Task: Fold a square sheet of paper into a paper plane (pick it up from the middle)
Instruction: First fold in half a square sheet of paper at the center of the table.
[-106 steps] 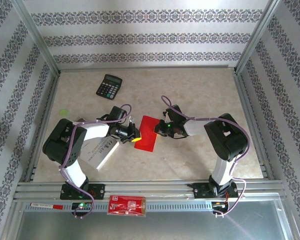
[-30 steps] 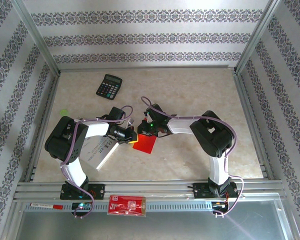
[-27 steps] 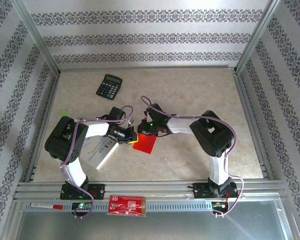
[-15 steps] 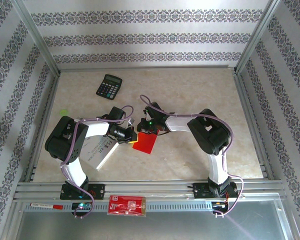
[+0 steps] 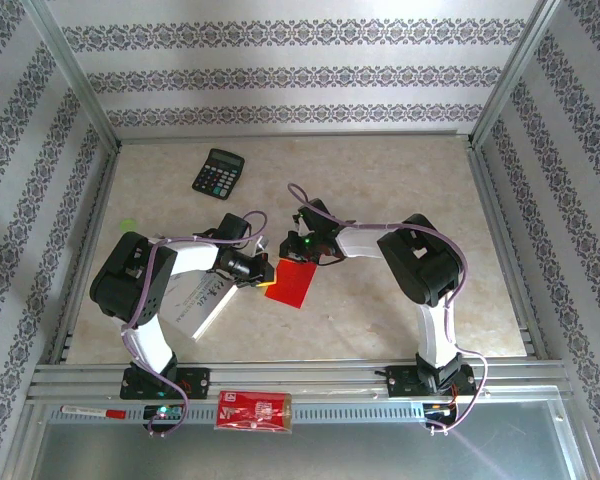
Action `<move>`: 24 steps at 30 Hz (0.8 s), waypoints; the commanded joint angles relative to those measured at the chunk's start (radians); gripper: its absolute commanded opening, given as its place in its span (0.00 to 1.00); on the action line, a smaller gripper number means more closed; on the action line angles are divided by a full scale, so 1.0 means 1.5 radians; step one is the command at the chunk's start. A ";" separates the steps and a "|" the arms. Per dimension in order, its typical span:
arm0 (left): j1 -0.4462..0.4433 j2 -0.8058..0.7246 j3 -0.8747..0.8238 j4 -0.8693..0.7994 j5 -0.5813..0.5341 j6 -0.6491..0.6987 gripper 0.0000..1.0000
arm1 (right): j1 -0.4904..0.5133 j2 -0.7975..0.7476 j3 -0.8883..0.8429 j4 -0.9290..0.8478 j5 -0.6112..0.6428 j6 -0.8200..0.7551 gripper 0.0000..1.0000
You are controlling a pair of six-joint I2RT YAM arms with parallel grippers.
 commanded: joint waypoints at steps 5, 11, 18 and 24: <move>-0.005 0.060 -0.047 -0.142 -0.154 0.024 0.00 | -0.030 0.032 0.035 -0.017 0.055 -0.020 0.07; -0.007 0.059 -0.047 -0.145 -0.159 0.025 0.00 | -0.046 0.049 0.057 -0.040 0.068 -0.021 0.07; -0.013 0.059 -0.049 -0.147 -0.166 0.023 0.00 | -0.065 0.070 0.081 -0.069 0.079 -0.027 0.07; -0.017 0.060 -0.051 -0.144 -0.169 0.020 0.00 | -0.084 0.085 0.098 -0.077 0.079 -0.029 0.06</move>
